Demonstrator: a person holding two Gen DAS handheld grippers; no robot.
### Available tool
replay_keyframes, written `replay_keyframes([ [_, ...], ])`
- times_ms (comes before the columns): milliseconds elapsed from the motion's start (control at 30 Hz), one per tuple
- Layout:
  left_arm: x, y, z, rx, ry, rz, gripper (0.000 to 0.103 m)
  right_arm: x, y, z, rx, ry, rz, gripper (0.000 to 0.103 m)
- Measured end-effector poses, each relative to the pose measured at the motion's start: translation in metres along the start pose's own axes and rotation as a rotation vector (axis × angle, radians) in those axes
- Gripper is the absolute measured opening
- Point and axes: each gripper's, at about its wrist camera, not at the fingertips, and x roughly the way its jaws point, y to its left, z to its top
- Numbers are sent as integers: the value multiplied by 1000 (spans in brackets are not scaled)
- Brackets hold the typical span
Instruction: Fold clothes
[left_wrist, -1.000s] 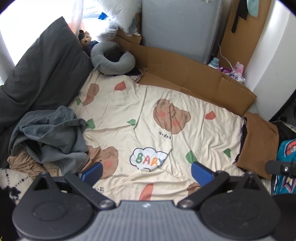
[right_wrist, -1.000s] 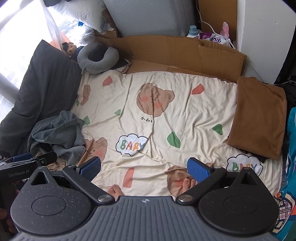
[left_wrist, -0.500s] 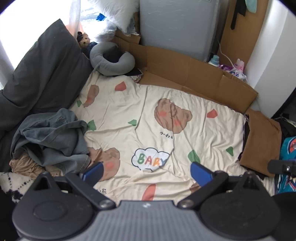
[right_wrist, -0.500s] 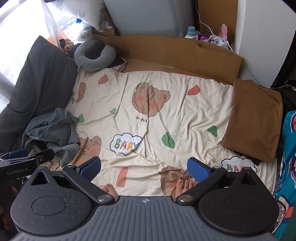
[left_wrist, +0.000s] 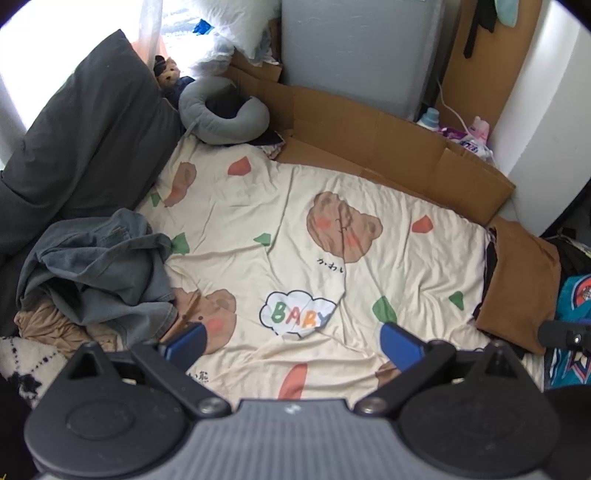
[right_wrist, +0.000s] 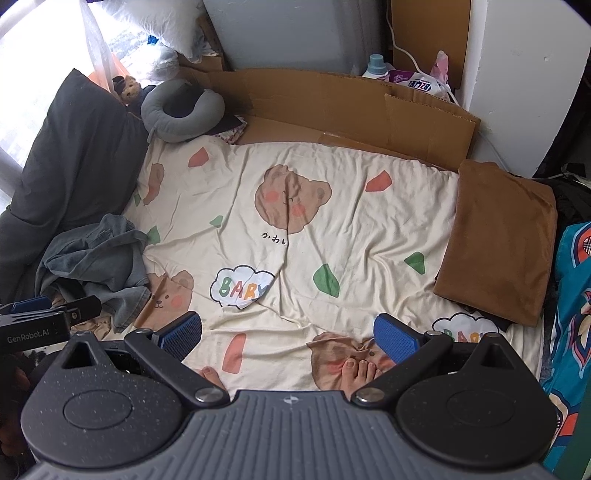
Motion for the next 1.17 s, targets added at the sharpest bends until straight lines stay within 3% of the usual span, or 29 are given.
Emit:
replay_keyframes([
  [1167,-1,3,-1,-14,-5,-2,101,1,0,2,-19,2,-32,102],
])
